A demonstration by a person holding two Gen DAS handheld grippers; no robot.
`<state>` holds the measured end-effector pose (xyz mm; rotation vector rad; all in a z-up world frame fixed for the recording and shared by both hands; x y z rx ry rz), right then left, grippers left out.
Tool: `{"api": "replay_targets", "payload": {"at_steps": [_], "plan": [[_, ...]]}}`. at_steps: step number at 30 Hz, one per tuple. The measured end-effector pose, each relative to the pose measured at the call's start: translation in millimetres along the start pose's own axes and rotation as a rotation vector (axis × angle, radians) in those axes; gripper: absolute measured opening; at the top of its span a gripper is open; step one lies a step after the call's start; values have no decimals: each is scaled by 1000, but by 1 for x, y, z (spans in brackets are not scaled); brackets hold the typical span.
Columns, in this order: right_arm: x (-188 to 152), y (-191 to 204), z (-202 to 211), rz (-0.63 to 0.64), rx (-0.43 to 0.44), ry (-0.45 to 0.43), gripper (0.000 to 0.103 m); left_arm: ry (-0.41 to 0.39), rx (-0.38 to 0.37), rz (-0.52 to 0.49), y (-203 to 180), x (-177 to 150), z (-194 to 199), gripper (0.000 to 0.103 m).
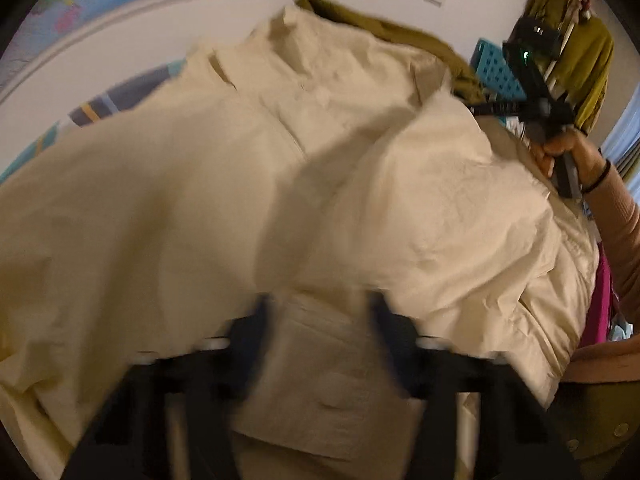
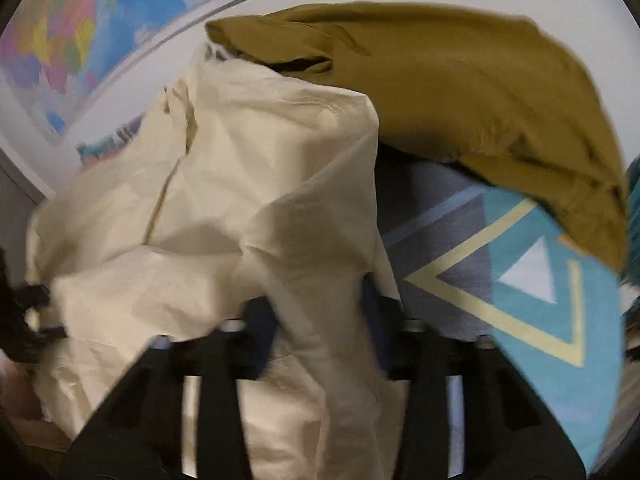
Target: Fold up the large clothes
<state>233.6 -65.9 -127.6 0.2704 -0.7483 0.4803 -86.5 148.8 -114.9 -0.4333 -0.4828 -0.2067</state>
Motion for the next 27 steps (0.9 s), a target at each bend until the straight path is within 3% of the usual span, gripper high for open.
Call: {"api": "replay_targets", "payload": {"at_steps": [3,8,11,12,16,18,19,20,23,27], "plan": [[9,-19,24,-66,20,-89,10,-40,59,-28,1,18,3,26],[21,-60,61,-182,64,-191,9,-142,77,-52,6,71,19,25],[21,-77,48,-227,40,-169,9,-131,112,-38,20,98,4,28],[23,-76,37,-237,30,-154,9,-108,139,-32,28,105,-8,33],[17,-84,12,-281,8,-109,11,-22,158,37,55,106,-39,45],[18,-80,15,-267,-24,-117,21,-39,138,51,58,104,-34,49],[20,-79,20,-256,-62,-132,25,-50,128,52,58,102,-28,57],[22,-76,30,-241,-100,-157,31,-58,126,58,59,101,-24,58],[31,-66,65,-187,-163,-269,38,-68,140,76,66,93,-8,59],[39,17,87,17,-63,-346,43,-78,181,104,74,86,5,59]]}}
Point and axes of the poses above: each gripper's, at about its wrist camera, not at the fingertips, and z roughly against the way its jaws point, y to its left, x to its top, the point moved 7 cm from there along -z, roughly the way its jaws point, and after that the axes turned 14 degrees about -x, right-handed, at the moved point
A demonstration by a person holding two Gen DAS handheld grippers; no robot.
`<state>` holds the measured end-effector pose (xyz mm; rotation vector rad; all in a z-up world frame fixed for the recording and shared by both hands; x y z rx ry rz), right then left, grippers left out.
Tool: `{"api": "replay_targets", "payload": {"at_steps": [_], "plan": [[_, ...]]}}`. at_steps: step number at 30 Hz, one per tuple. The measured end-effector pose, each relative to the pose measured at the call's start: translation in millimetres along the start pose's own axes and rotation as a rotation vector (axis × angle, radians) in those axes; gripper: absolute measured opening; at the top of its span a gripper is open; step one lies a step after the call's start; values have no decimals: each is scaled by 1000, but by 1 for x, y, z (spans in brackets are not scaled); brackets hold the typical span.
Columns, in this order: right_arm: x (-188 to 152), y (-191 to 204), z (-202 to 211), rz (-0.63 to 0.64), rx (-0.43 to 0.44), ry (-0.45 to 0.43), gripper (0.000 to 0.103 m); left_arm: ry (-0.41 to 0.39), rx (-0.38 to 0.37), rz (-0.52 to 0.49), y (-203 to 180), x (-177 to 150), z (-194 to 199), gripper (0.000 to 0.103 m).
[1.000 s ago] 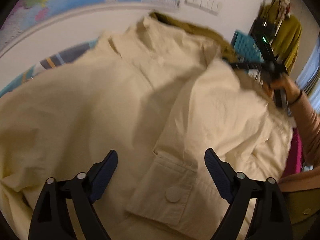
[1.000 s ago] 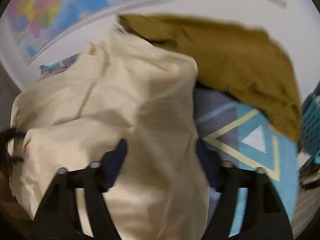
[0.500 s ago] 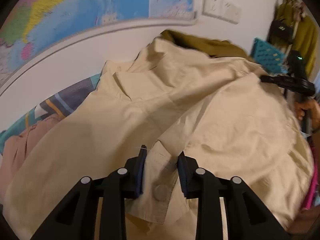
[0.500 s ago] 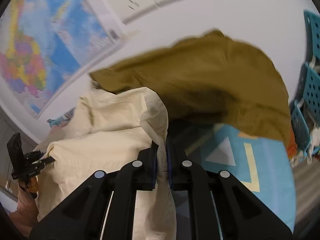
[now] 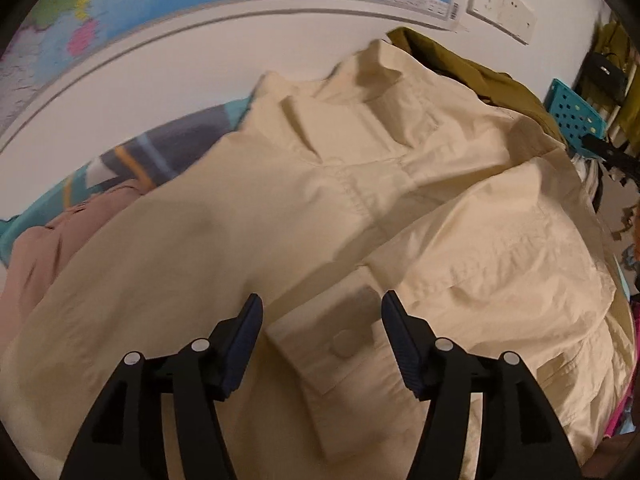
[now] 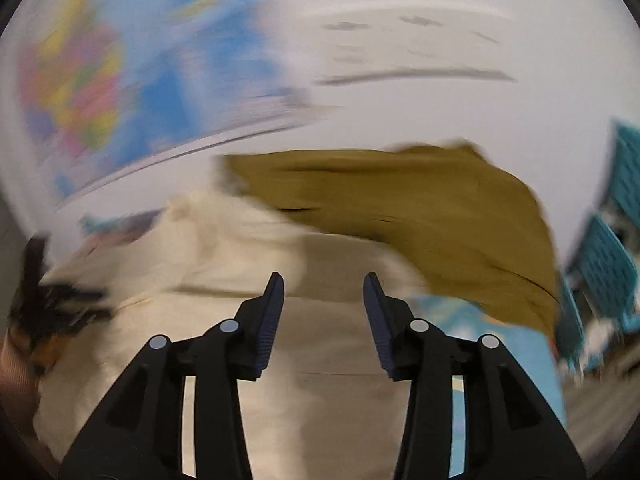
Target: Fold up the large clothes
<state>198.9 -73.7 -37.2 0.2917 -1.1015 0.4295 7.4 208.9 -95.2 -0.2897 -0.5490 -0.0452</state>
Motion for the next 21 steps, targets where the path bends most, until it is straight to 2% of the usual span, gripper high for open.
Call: {"api": "replay_targets", "payload": {"at_steps": [5,7,9,11,15,19,21], "plan": [[-28,122,-20,246,240,98,43,-89,30,8,-3,-1,32,61],[-41,161,-35,324,282,140,43,-127,49,9,-5,-5,50,66],[-54,192,-56,385,306,191,43,-165,54,12,-3,-14,72,67],[-61,206,-74,406,303,233,43,-190,84,15,0,-21,88,69],[-66,213,-96,436,263,253,44,-262,165,59,26,-49,138,75],[-64,209,-90,395,267,254,45,-300,212,117,53,-82,173,75],[-58,214,-74,382,314,219,46,-309,215,142,65,-97,184,75]]}}
Point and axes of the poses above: each gripper's, at about its wrist camera, not at the fingertips, and z roughly against the way its jaws point, y to its left, x to its top, the point moved 7 cm from there along -z, roughly the way its jaws point, and after that the axes turned 14 degrees about -x, right-handed, at the moved point
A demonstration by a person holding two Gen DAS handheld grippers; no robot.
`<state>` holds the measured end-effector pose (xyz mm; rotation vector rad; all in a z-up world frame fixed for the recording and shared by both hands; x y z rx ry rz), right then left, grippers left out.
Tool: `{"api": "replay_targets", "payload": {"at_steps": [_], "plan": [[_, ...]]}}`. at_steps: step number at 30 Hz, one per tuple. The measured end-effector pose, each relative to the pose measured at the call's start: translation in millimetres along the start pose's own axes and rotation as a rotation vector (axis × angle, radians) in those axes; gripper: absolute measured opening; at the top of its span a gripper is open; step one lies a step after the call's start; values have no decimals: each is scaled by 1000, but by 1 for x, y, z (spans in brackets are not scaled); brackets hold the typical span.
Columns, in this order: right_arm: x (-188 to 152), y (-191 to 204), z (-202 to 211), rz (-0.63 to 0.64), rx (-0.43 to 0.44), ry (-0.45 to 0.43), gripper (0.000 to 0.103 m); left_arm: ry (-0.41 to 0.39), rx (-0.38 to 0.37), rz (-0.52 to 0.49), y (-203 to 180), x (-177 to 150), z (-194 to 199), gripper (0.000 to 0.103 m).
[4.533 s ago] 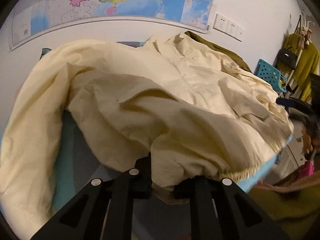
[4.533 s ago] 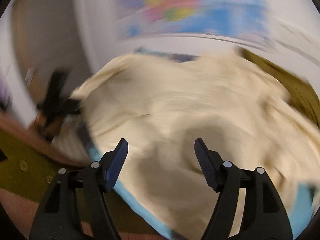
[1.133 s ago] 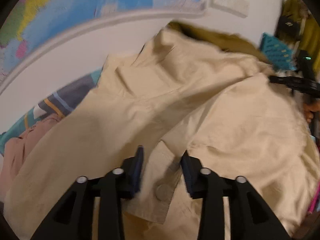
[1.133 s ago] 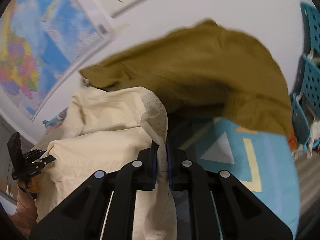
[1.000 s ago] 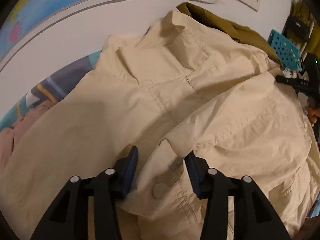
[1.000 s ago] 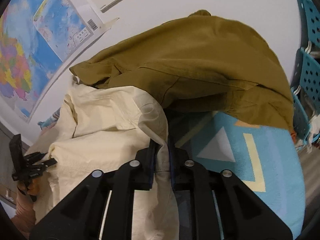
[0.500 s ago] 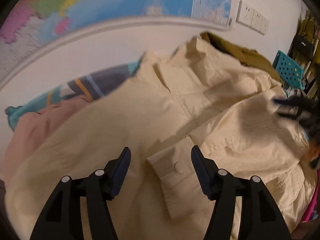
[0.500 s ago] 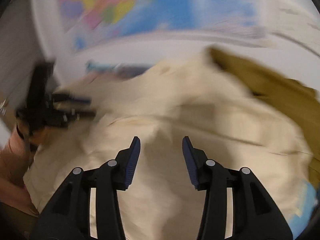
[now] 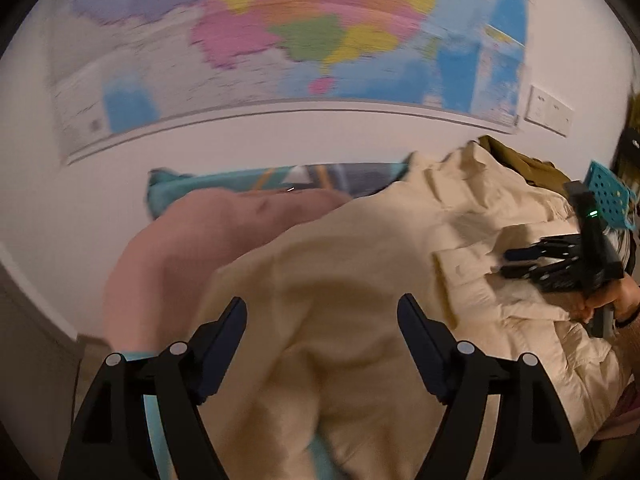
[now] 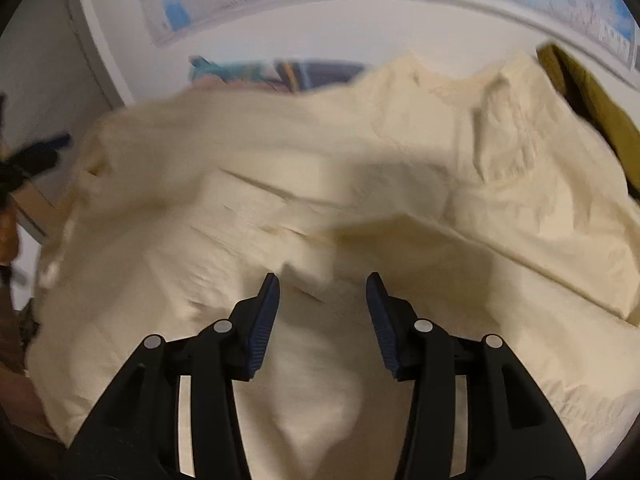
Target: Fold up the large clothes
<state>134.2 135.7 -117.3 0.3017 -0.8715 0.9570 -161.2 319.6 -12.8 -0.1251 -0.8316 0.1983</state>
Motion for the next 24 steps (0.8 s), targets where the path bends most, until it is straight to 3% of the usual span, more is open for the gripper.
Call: {"api": "replay_targets", "payload": {"at_steps": [4,7,9,11,14,19,21,23,24], "plan": [[4,36,12,55,68,-28,53,27,43,30,25,-22,12,77],[-5,52,-9,107,56,36,57,64,65,35,37,-40,15,77],[-12,55,-24,83,82,95,57,82,71,33,45,-52,19,77],[-10,53,-25,42,98,94,57,96,87,43,52,-62,22,78],[-5,57,-9,20,123,60,59,144,56,85,66,-81,23,79],[0,95,22,88,207,0,64,241,23,111,78,-107,12,79],[-4,110,31,115,244,-6,65,276,-41,121,76,-115,5,77],[-4,121,34,128,263,-7,65,293,-73,118,71,-118,1,49],[-4,125,36,135,278,-7,65,297,-86,118,69,-117,2,28]]}}
Point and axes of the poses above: each gripper's, at about its wrist camera, not at the fingertips, and z roughly against the way its jaws point, y to its left, x to its top, the point moved 7 cm from there along -z, roughly the way its jaws point, and after that the axes turned 14 degrees about -x, right-handed, at the moved point
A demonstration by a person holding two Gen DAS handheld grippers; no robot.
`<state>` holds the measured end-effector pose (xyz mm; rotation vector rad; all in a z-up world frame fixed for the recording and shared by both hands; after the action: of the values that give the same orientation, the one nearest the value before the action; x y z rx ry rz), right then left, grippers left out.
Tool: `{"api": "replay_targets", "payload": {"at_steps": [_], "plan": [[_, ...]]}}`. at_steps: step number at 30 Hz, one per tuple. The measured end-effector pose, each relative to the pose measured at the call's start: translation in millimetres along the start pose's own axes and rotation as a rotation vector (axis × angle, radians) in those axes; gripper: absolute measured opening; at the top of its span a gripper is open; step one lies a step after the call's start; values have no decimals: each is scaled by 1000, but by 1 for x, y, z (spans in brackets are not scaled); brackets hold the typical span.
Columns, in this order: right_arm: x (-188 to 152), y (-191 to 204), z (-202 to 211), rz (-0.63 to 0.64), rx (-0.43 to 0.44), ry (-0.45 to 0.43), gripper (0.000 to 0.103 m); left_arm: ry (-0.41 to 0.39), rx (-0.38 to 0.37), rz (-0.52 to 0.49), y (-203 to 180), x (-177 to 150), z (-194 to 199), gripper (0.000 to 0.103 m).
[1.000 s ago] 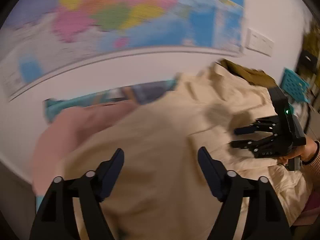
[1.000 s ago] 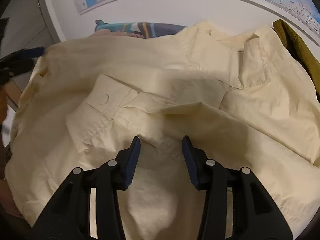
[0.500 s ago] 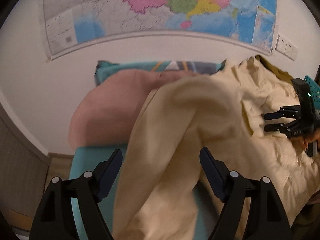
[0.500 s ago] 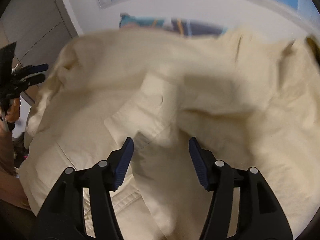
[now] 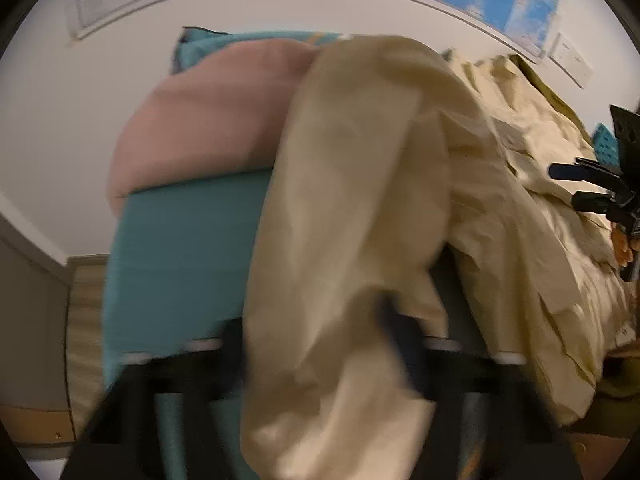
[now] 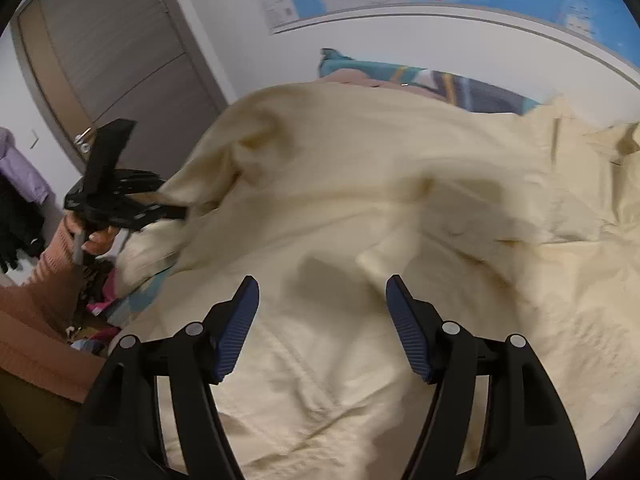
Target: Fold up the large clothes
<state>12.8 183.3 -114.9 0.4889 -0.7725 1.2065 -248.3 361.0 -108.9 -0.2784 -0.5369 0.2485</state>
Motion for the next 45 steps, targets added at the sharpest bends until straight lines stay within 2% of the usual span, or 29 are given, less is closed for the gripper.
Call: {"api": "replay_targets", "payload": {"at_steps": [1,3,8,13,17,20,23,27,29,31,34,37,39,40,42,44,45], "plan": [[-1,3,2,3,4,-2,65,-7,-1,4,-2,2,4,12],[-1,6,6,-1,18,-12,65,-52,-20,0,-11,12,22,6],[-3,10,36,-18,48,-73,67,-187,-48,-112,-60,55,90,5],[-2,14,69,-31,114,-167,69,-200,-117,-246,-137,92,117,5],[-9,22,92,-11,137,-229,71,-139,-194,-339,-201,111,101,5],[-13,21,103,-36,168,-261,73,-63,-234,-387,-245,121,71,7],[-20,8,109,-85,166,-279,73,-6,-288,-409,-277,128,35,9],[-41,-24,122,-205,165,-287,74,53,-349,-393,-293,132,-11,9],[-58,-46,129,-273,127,-278,77,55,-402,-358,-294,137,-32,15],[-70,-59,136,-321,122,-278,80,33,-363,-314,-290,144,-46,22],[-81,-60,140,-337,102,-273,88,-7,-384,-287,-287,150,-56,34],[-84,-38,131,-296,116,-251,92,-70,-373,-273,-281,156,-46,43],[-81,-9,114,-194,106,-216,97,-114,-348,-277,-278,160,-37,53],[-82,1,106,-155,88,-201,98,-133,-336,-278,-276,160,-32,54],[-82,22,80,-68,16,-151,97,-169,-309,-290,-272,162,-23,57],[-83,29,60,-45,0,-107,94,-209,-290,-299,-266,163,-10,62],[-83,28,52,-46,-15,-94,73,-218,-294,-297,-261,163,-5,63]]}}
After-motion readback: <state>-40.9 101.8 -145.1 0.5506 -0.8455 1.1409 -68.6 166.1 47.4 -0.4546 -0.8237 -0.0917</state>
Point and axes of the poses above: each gripper's, at about its wrist camera, not at the fingertips, and z roughly against the way its jaws point, y to its left, x to its top, the point moved 7 cm from there along -z, roughly the way its jaws point, and after that the axes turned 14 degrees about -x, right-handed, at the moved point
